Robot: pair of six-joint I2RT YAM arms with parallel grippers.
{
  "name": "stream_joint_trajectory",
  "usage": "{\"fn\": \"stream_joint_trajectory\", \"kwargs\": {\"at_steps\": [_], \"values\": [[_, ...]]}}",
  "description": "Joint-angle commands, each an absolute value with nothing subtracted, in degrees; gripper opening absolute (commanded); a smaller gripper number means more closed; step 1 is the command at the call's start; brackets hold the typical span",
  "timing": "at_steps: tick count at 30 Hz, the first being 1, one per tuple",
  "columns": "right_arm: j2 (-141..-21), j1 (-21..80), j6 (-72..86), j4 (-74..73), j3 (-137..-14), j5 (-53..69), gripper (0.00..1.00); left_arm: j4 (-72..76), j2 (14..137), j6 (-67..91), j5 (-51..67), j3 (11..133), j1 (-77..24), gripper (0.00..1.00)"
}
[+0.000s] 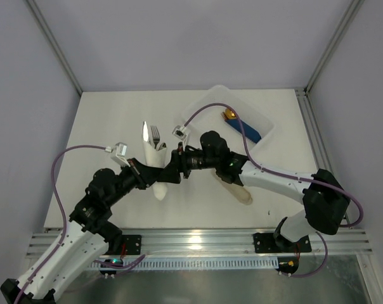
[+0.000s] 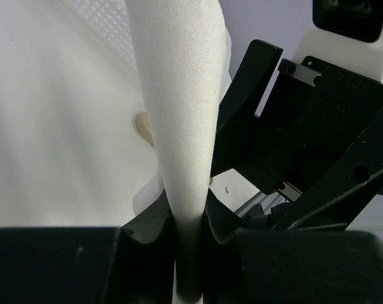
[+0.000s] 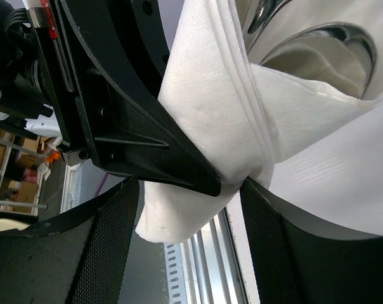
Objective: Place the utensils on the paper napkin and roll it up
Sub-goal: Roll the napkin.
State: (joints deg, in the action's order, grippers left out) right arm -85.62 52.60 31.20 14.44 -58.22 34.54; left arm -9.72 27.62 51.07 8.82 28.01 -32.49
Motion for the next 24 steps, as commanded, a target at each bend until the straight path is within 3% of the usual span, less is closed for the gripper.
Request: {"fn": "stream_joint_trajectory", "kwargs": {"at_steps": [1,18,24], "values": [[-84.2,53.9,35.2,27.1,-56.8,36.1,0.68,-1.6,27.2,53.3,13.0,30.1,-33.3,0.00],[-82.4,54.2,39.7,37.0,-50.7,36.1,0.68,1.9,26.5,55.4,11.9,29.9,-33.3,0.00],[-82.6,55.5,37.0,36.0,-51.6,37.3,0.63,3.7,26.5,56.5,12.0,28.8,-33.3,0.00]]}}
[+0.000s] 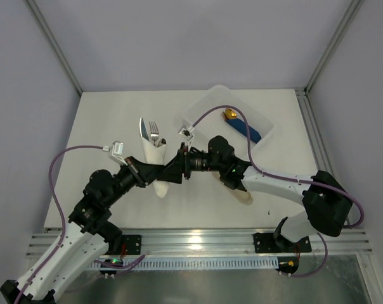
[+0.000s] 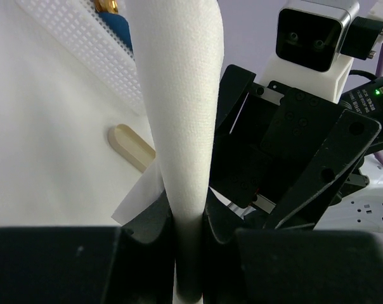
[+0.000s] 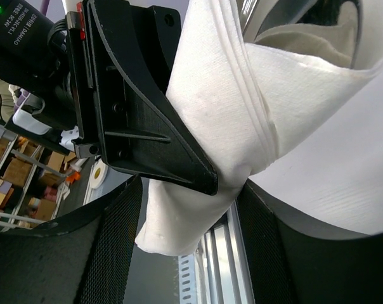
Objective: Place the utensils on the paper napkin and roll it up
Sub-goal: Roll the napkin.
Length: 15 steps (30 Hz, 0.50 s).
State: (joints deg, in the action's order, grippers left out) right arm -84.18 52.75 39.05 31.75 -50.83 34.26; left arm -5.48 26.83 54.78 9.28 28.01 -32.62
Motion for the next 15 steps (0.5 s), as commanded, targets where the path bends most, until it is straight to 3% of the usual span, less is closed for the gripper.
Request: {"fn": "stream_joint_trajectory", "kwargs": {"at_steps": [1,6,15], "values": [[-82.8,55.7,36.7,36.6,-51.6,38.0,0.62,3.8,26.6,56.5,12.1,28.8,-33.3,0.00],[-83.7,56.2,36.6,41.3,-51.1,43.0,0.57,3.4,26.9,56.4,12.4,29.4,-33.3,0.00],[-85.6,56.3,35.4,40.5,-51.9,43.9,0.64,2.8,25.4,56.7,12.6,29.5,-33.3,0.00]]}}
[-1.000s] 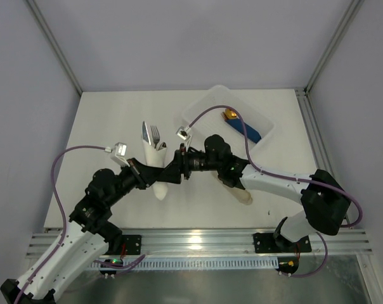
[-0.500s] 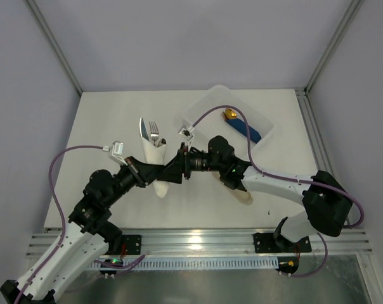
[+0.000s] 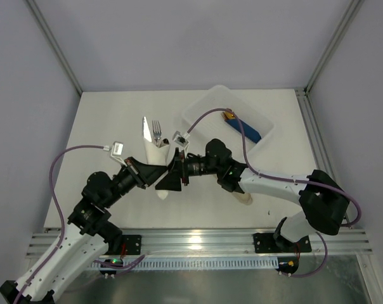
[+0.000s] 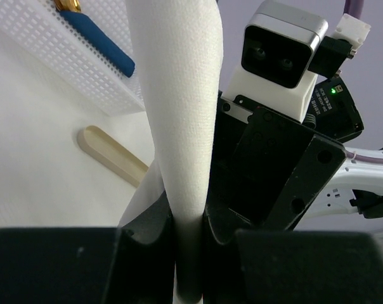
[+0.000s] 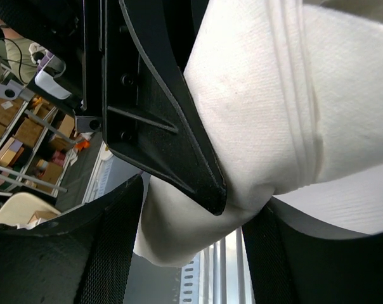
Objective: Place the utensils on the paper napkin and roll it up
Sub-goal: Roll the napkin.
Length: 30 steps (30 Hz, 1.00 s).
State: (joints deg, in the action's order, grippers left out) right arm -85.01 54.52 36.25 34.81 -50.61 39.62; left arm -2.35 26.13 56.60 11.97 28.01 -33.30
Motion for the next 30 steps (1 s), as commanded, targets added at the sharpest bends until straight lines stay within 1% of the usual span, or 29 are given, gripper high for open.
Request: {"fn": "stream_joint_trajectory", "kwargs": {"at_steps": [1,4,5,6,11,14,17,18,21,23,24,27,30], "values": [[-86.3,56.3,36.0,41.1,-52.0,44.1,0.64,2.7,25.3,56.8,12.6,29.5,-33.3,0.00],[-86.4,56.3,37.3,42.9,-51.8,43.7,0.61,2.6,25.2,56.9,12.5,29.4,-33.3,0.00],[-86.1,56.3,37.4,43.5,-51.4,43.2,0.58,2.6,25.1,57.0,12.6,29.4,-33.2,0.00],[-85.9,56.3,37.5,43.8,-51.2,42.9,0.56,2.6,25.1,56.9,12.6,29.4,-33.3,0.00],[-84.9,56.3,38.9,46.5,-49.9,41.0,0.49,2.7,24.9,57.0,12.5,29.0,-33.3,0.00],[-85.3,56.2,40.2,49.0,-49.8,40.7,0.41,2.5,24.6,57.0,12.7,29.1,-33.3,0.00],[-85.7,56.2,41.7,51.7,-49.7,41.2,0.22,1.7,23.9,56.9,12.8,29.1,-33.3,0.00],[-85.9,56.2,42.0,52.3,-49.6,42.0,0.17,1.0,23.7,56.7,12.9,29.1,-33.3,0.00],[-85.6,56.3,43.2,55.1,-49.0,42.8,0.14,-0.4,22.9,56.1,13.4,29.4,-33.3,0.00],[-85.4,56.3,43.6,56.2,-48.4,43.2,0.06,-2.1,22.2,55.5,13.6,29.7,-33.3,0.00],[-85.4,56.2,43.8,56.4,-48.3,43.7,0.04,-2.8,22.1,55.2,13.6,29.9,-33.3,0.00],[-85.9,56.2,46.6,61.8,-47.6,46.2,0.04,-3.5,21.2,55.0,13.8,29.7,-33.3,0.00],[-85.5,56.3,46.4,62.6,-47.0,46.1,0.03,-3.4,21.1,55.1,14.5,29.5,-33.3,0.00]]}}
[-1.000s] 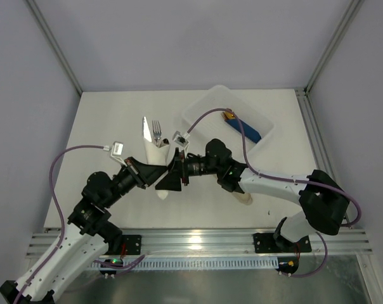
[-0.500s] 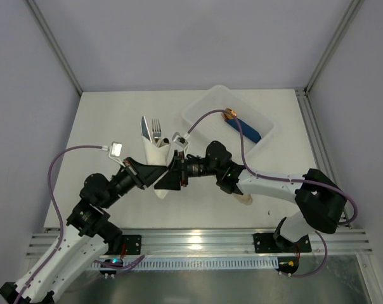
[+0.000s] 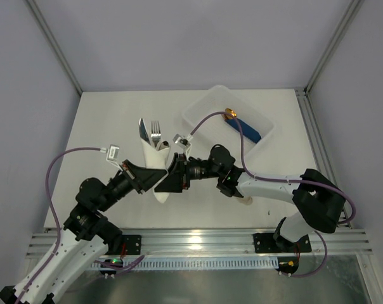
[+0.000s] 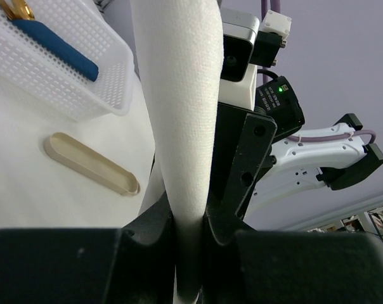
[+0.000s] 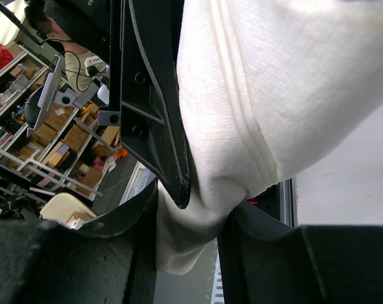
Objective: Place the utensils on the paper napkin and roll it up
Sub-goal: Roll the napkin.
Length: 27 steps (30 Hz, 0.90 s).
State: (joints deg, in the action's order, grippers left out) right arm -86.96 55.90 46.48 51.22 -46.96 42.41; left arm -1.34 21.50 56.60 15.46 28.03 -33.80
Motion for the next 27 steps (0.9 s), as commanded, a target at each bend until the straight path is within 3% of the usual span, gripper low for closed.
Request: {"fn": "stream_joint_trajectory", "kwargs": {"at_steps": [1,12,16,17,20,27], "values": [[-85.3,56.2,46.1,61.7,-47.1,46.1,0.04,-3.4,21.0,55.1,14.6,29.5,-33.3,0.00],[-81.2,56.3,39.9,48.5,-48.7,43.5,0.04,-4.8,20.2,54.7,14.2,30.4,-33.3,0.00],[-81.8,56.3,40.0,44.8,-50.2,44.5,0.54,-4.7,19.8,54.7,14.1,30.7,-33.3,0.00],[-81.9,56.3,41.0,45.1,-50.2,44.6,0.58,-4.7,19.7,54.6,14.4,30.8,-33.3,0.00],[-82.0,56.3,42.8,45.8,-50.1,45.4,0.65,-4.4,19.6,54.5,14.7,30.9,-33.3,0.00],[-83.7,56.3,47.1,49.5,-50.4,45.3,0.65,-3.3,19.1,55.2,15.4,30.3,-33.3,0.00]]}}
